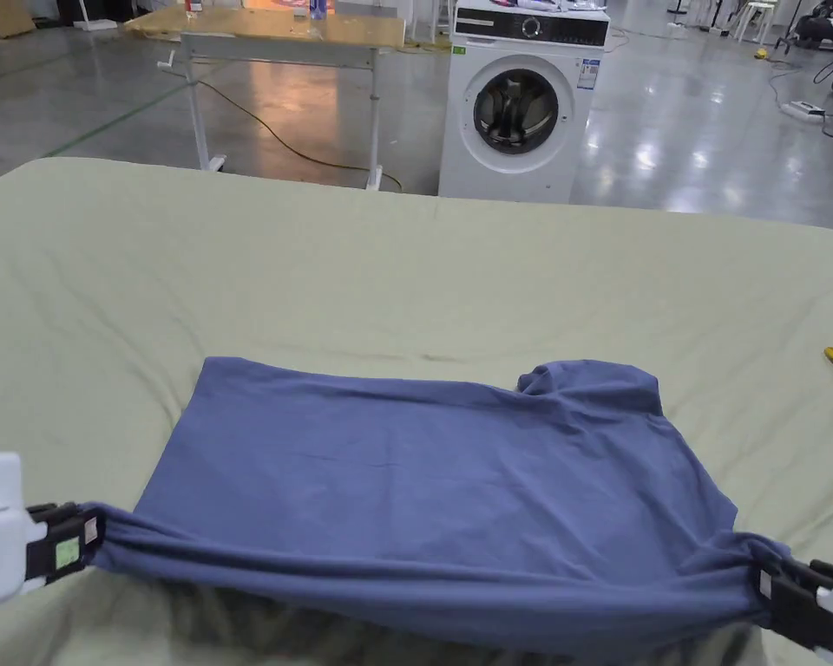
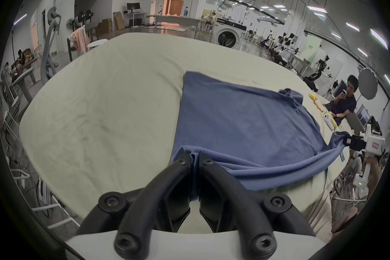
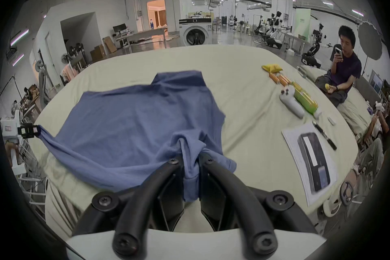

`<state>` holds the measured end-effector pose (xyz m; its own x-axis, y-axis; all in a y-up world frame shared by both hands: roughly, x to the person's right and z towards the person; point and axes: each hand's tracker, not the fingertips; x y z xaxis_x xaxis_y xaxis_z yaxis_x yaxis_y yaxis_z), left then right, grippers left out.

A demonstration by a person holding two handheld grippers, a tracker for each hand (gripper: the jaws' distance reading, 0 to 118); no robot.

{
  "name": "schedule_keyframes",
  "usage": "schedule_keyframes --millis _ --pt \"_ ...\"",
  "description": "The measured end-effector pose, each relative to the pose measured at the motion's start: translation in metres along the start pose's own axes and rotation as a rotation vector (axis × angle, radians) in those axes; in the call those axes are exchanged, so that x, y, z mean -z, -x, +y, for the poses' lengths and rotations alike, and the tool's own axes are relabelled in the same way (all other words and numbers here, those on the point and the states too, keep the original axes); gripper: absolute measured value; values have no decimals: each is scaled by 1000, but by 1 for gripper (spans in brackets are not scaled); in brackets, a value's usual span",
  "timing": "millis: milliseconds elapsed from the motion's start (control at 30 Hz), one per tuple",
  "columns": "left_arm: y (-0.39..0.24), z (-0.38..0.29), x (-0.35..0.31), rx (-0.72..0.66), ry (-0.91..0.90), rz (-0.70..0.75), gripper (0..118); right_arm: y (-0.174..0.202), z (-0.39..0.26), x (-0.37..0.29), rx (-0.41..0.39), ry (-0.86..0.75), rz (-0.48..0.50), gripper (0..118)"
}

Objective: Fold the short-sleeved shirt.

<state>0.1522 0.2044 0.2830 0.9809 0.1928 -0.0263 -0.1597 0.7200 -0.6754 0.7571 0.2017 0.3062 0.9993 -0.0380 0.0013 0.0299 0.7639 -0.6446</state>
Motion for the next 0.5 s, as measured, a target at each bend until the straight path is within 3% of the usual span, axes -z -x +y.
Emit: schedule_keyframes --millis 267,500 --pt "-11 61 67 17 25 -4 2 -4 50 75 16 -13 -48 10" --pt "-12 63 121 -32 111 31 2 -3 61 139 11 76 -77 10"
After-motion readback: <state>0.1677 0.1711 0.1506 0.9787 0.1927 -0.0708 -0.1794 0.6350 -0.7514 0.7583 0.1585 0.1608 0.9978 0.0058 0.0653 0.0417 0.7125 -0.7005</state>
